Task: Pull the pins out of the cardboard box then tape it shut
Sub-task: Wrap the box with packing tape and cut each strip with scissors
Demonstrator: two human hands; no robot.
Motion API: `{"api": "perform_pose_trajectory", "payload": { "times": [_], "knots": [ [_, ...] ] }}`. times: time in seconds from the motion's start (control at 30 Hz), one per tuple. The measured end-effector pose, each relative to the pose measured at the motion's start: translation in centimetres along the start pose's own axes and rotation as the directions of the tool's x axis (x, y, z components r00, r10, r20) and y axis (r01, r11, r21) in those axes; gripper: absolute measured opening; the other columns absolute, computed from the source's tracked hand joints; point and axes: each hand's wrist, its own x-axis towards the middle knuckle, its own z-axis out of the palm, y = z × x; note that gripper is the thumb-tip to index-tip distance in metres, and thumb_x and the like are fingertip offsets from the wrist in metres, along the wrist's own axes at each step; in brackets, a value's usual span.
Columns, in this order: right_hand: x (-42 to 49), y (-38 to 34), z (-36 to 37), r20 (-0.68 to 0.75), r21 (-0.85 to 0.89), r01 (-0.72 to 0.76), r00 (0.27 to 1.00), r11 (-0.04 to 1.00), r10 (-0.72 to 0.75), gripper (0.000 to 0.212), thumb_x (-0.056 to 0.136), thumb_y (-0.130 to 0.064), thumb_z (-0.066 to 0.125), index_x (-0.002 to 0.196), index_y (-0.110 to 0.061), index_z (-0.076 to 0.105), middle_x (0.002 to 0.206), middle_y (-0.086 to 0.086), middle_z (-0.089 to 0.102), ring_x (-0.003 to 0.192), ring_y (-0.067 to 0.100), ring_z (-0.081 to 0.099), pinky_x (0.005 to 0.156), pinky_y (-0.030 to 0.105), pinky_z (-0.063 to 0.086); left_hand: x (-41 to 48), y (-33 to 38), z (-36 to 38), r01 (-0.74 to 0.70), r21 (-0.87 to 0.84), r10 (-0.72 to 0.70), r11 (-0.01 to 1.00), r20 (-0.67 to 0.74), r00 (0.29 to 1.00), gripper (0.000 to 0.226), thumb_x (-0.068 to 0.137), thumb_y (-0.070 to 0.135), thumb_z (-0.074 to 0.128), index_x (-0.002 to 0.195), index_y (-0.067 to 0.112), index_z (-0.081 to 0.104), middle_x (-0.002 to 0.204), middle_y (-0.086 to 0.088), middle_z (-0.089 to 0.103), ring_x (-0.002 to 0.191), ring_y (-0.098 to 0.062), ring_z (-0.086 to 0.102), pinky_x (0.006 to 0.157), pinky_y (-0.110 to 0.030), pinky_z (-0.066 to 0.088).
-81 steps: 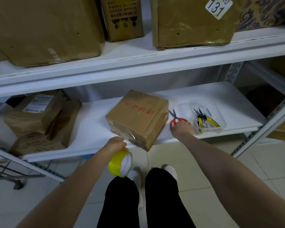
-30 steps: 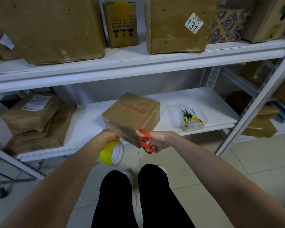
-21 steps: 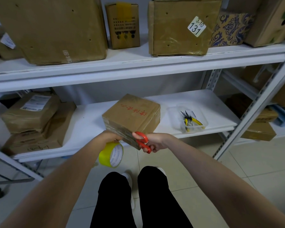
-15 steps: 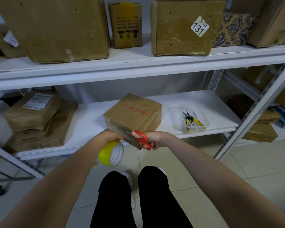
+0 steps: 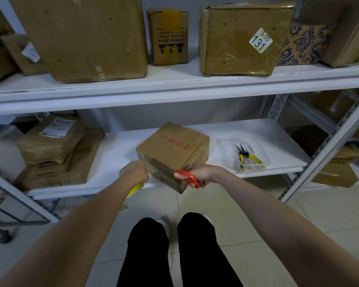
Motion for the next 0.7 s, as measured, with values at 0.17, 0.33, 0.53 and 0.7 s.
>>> {"api": "perform_pose_trajectory", "payload": {
  "times": [0.17, 0.33, 0.53, 0.7],
  "knots": [
    [-0.4, -0.8, -0.5, 0.107, -0.184, -0.155, 0.978, 0.971, 0.177, 0.061, 0.080, -0.076, 0.048, 0.061, -0.018, 0.047, 0.059, -0.001, 0.049, 0.055, 0.014, 0.041, 0.062, 0.024, 0.038, 0.1, -0.2, -0.6, -0.018, -0.129, 0.013, 0.992, -0.039, 0.999, 0.019, 0.081, 0.017, 0.056, 0.100, 0.016, 0.060, 0.109, -0.007, 0.063, 0.105, -0.027, 0.058, 0.083, -0.033, 0.049],
    [-0.3, -1.0, -0.8, 0.139, -0.259, -0.275, 0.938, 0.926, 0.317, 0.064, 0.072, -0.083, 0.048, 0.071, -0.019, 0.046, 0.070, 0.002, 0.047, 0.063, 0.016, 0.042, 0.069, 0.029, 0.035, 0.3, 1.7, -1.5, -0.132, -0.275, 0.096, 0.952, -0.140, 0.985, 0.006, 0.081, 0.028, 0.063, 0.087, 0.026, 0.065, 0.102, 0.000, 0.064, 0.099, -0.025, 0.059, 0.085, -0.034, 0.051],
    [-1.1, -0.2, -2.1, 0.124, -0.510, -0.350, 0.874, 0.786, 0.470, 0.052, 0.075, -0.072, 0.059, 0.078, -0.021, 0.047, 0.074, 0.001, 0.051, 0.064, 0.016, 0.046, 0.074, 0.030, 0.036, 1.1, 3.2, -1.0, -0.147, -0.249, 0.137, 0.957, -0.057, 0.989, 0.008, 0.077, 0.022, 0.065, 0.073, 0.027, 0.060, 0.095, 0.005, 0.065, 0.093, -0.020, 0.060, 0.084, -0.034, 0.053],
    [-4.1, 2.0, -6.9, -0.060, -0.531, -0.508, 0.821, 0.678, 0.568, 0.040, 0.082, -0.054, 0.064, 0.074, -0.018, 0.049, 0.066, 0.000, 0.051, 0.055, 0.014, 0.043, 0.056, 0.024, 0.033, 2.2, 2.8, -0.3, -0.095, -0.400, 0.099, 0.912, -0.012, 0.995, 0.013, 0.077, 0.016, 0.065, 0.065, 0.022, 0.063, 0.087, 0.004, 0.068, 0.090, -0.018, 0.062, 0.083, -0.028, 0.050]
  ]
}}
